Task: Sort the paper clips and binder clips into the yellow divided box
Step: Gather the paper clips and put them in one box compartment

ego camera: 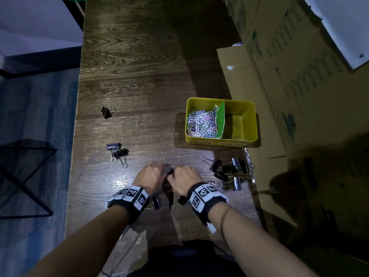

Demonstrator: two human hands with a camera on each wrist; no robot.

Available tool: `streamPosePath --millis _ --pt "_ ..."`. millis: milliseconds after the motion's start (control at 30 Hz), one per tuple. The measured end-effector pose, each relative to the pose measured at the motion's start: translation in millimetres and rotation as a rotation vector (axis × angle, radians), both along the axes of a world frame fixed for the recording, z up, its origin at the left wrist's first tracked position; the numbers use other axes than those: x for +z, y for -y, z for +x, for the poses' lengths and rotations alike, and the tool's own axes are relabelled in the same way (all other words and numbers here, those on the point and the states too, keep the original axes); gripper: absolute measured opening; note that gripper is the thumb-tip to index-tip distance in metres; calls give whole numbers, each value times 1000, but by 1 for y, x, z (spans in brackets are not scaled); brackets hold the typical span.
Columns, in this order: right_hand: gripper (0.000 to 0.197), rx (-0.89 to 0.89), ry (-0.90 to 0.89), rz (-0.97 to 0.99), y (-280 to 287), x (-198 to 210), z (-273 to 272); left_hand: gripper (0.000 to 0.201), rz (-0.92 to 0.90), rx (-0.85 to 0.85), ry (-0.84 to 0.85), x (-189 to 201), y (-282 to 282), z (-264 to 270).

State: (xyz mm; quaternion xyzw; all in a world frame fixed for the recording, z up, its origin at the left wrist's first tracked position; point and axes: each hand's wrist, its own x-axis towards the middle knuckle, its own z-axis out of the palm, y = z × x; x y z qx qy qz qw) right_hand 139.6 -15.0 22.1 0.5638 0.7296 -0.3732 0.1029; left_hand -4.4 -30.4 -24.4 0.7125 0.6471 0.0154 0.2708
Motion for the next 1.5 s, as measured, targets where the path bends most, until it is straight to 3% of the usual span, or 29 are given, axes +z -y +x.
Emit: streamPosePath --millis 200,300,367,467,533,600,733,833,967,1100,1200,1333,1400,1500 --pt "35 -362 -287 -278 -10 18 29 22 -55 -59 -109 0 -2 0" --pt "28 -640 -490 -315 -24 23 56 18 -100 89 0 11 -15 2" --pt "23 -802 -712 -341 -40 34 76 22 -182 369 204 17 -33 3" --pt "24 -861 -948 -340 -66 58 97 30 -350 810 782 45 -70 17" --pt "25 -840 -1005 -305 -81 73 102 29 -387 887 1029 73 -96 30" --pt "26 -811 -998 -251 -96 84 99 29 -340 821 1101 99 -118 46" --pt "24 -824 -796 -123 -125 83 82 27 -225 661 918 116 -147 84" --pt "30 -778 -509 -24 -142 67 71 23 -232 596 794 109 -158 103" --pt "23 -710 -336 -33 -150 48 68 17 -217 562 717 92 -161 101" --pt "33 -623 -320 -75 -141 43 66 19 -255 503 750 84 -154 91" --pt "32 -561 -358 -36 -131 44 65 19 -184 494 804 86 -147 78" --pt "38 -405 -373 -12 -108 35 53 20 -48 609 854 79 -141 31" --pt "46 -279 -279 53 -93 30 43 21 44 673 694 69 -139 -3" --pt "39 -264 -213 239 -79 19 35 18 99 636 204 54 -130 -55"
